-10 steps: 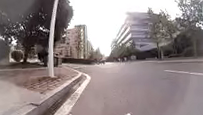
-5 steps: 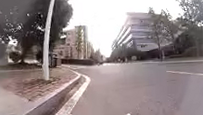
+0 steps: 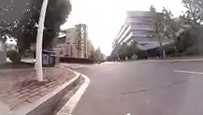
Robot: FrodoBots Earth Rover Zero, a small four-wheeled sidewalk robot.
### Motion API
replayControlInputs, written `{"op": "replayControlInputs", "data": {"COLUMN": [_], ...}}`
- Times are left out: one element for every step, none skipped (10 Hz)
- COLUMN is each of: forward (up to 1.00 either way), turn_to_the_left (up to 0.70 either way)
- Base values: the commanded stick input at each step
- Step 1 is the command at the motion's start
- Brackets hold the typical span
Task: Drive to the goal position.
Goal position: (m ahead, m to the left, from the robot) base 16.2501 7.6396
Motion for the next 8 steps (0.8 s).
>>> {"op": "replayControlInputs", "data": {"forward": [0.70,0.70,0.70,0.70,0.70,0.70,0.70,0.70], "turn_to_the_left": [0.00,0.00,0.00,0.00,0.00,0.00,0.00,0.00]}}
